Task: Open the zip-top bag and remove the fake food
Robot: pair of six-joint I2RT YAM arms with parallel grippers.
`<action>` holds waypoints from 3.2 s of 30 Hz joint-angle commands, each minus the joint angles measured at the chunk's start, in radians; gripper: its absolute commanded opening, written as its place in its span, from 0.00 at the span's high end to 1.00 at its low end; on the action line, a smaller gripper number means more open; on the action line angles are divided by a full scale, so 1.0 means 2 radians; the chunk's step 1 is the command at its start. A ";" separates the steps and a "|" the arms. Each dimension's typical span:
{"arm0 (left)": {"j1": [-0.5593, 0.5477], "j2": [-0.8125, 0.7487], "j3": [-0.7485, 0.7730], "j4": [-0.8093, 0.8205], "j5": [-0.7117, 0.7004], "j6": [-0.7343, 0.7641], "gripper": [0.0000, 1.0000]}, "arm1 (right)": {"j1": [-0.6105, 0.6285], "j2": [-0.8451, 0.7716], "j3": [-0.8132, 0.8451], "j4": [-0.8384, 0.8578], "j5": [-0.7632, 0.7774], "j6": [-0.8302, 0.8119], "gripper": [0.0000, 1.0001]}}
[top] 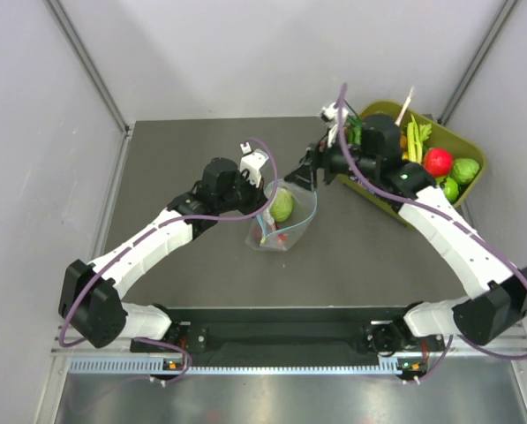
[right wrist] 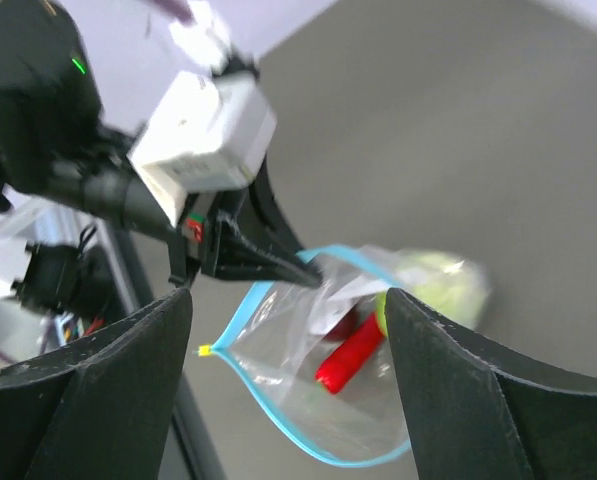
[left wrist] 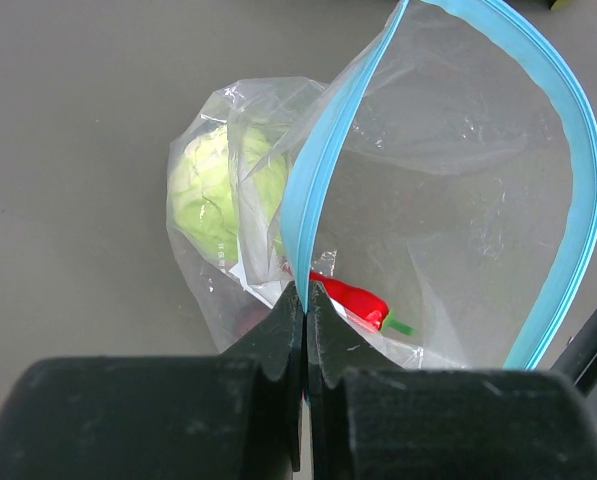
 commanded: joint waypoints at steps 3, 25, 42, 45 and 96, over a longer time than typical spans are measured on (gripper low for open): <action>-0.002 0.002 0.018 0.011 0.007 0.001 1.00 | 0.040 0.042 -0.015 -0.010 -0.017 -0.003 0.26; -0.005 0.006 0.019 0.012 0.014 -0.003 1.00 | 0.089 0.137 -0.086 -0.051 0.141 -0.011 0.44; -0.028 0.006 0.017 0.016 0.005 -0.039 1.00 | 0.153 0.177 -0.168 0.036 0.197 0.062 0.44; -0.029 0.003 0.011 0.015 0.001 -0.054 1.00 | 0.162 0.182 -0.194 0.070 0.210 0.092 0.41; -0.029 -0.003 0.014 -0.033 -0.083 0.002 1.00 | 0.159 -0.060 -0.106 -0.113 0.242 0.002 0.91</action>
